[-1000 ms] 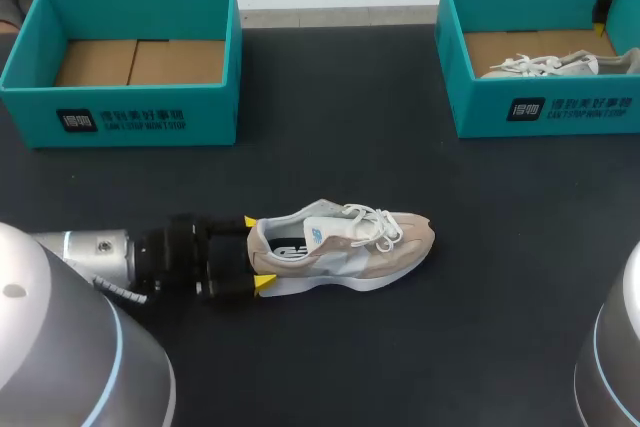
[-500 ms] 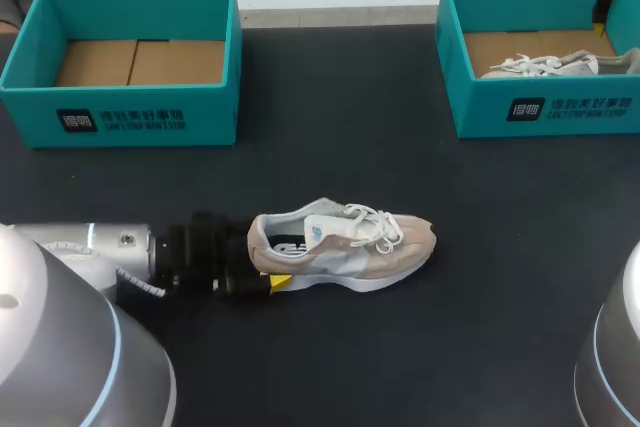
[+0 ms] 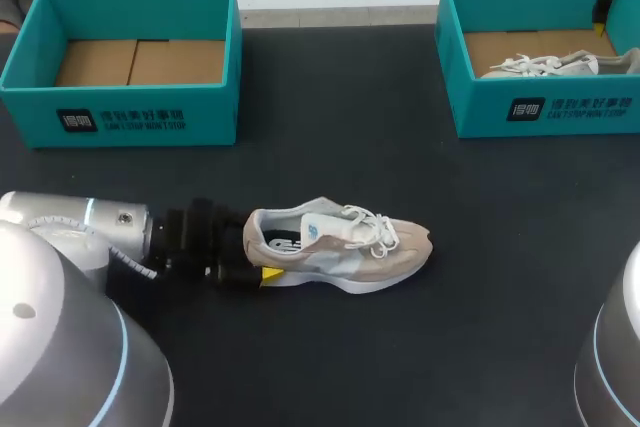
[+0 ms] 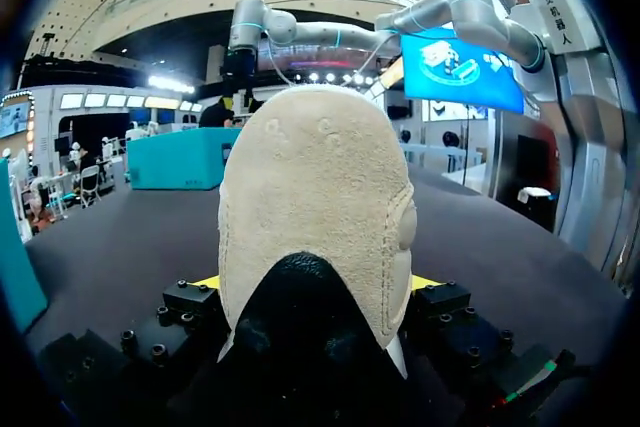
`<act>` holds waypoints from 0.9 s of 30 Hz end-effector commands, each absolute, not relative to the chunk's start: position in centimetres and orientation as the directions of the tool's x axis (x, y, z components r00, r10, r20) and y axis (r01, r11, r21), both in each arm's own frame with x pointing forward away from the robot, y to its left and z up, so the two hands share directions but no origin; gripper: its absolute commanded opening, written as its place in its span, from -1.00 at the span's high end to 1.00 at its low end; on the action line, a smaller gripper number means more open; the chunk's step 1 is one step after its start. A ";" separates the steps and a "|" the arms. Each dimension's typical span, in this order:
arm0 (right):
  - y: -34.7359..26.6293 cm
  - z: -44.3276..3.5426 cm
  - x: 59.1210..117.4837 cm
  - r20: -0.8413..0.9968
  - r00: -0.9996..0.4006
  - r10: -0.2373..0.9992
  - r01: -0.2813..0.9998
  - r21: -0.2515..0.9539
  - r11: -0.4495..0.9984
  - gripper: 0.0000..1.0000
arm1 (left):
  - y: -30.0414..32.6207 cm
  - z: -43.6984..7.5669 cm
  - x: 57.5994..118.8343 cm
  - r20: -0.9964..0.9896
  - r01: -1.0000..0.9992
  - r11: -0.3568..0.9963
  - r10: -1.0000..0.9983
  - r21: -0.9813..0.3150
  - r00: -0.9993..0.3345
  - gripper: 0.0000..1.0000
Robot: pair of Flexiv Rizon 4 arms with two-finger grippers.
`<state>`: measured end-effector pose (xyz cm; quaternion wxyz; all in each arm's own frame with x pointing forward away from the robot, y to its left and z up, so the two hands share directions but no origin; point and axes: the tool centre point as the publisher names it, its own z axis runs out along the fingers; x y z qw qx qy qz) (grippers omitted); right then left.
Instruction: Take the shoe out of the shoebox, open the shoe tongue, remove and reinsert the insole, then place the shoe into the shoebox
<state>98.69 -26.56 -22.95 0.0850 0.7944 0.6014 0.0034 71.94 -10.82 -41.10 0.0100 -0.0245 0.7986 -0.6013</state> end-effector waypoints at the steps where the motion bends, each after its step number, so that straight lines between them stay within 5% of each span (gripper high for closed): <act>1: -26.6 -23.0 98.6 -0.095 0.276 0.956 0.955 0.141 -0.262 -1.00 | -10.7 -41.5 72.1 0.015 -0.029 0.279 -0.052 -0.960 -0.999 1.00; 27: -25.8 -21.1 97.9 -0.059 0.292 0.954 0.948 0.149 -0.281 -1.00 | -10.4 -42.0 71.7 0.029 -0.047 0.277 -0.067 -0.960 -0.997 1.00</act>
